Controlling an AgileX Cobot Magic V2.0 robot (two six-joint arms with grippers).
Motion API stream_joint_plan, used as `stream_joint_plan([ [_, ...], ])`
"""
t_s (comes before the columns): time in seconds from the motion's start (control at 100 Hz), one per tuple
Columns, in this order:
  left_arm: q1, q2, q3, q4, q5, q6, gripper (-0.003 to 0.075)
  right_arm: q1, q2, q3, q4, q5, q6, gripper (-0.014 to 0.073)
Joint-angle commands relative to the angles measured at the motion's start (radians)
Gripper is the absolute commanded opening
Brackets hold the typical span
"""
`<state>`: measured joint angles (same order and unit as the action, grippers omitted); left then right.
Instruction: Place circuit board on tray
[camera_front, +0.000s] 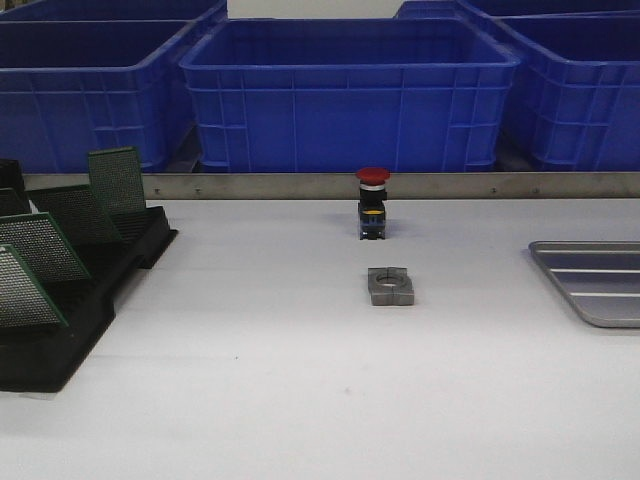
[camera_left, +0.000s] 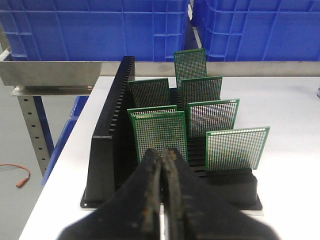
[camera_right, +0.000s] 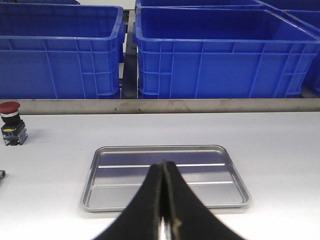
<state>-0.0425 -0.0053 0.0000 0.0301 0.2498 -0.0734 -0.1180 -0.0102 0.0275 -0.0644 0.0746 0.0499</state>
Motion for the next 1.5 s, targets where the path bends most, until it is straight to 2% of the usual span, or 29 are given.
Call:
stream_joint_plan([
  [0.0,0.002,-0.030,0.048,-0.007,-0.077,0.000,-0.0020,-0.004,-0.026,-0.013,0.003,-0.075,-0.009,-0.0061],
  [0.69,0.002,-0.030,0.048,-0.007,-0.098,0.000,-0.0020,-0.004,-0.026,-0.013,0.003,-0.075,-0.009,-0.0061],
  [0.96,0.002,-0.030,0.048,-0.008,-0.345,0.000,-0.0020,-0.004,-0.026,-0.013,0.003,-0.075,-0.009,-0.0061],
  [1.09,0.004,-0.030,0.030,-0.008,-0.416,0.000,-0.0020,-0.004,-0.026,-0.013,0.003,-0.075,-0.009,-0.0061],
  [1.21,0.004,-0.030,-0.063,-0.009,-0.319,0.000,-0.0020,-0.004,-0.026,-0.013,0.003,-0.075,-0.009,-0.0061],
  [1.4,0.004,0.049,-0.306,-0.012,0.045,0.000,-0.0020,-0.004,-0.026,-0.013,0.003,-0.075,-0.009,-0.0061],
  [1.49,0.004,0.134,-0.409,-0.012,0.143,0.000,-0.0020,-0.004,-0.026,-0.013,0.003,-0.075,-0.009,-0.0061],
])
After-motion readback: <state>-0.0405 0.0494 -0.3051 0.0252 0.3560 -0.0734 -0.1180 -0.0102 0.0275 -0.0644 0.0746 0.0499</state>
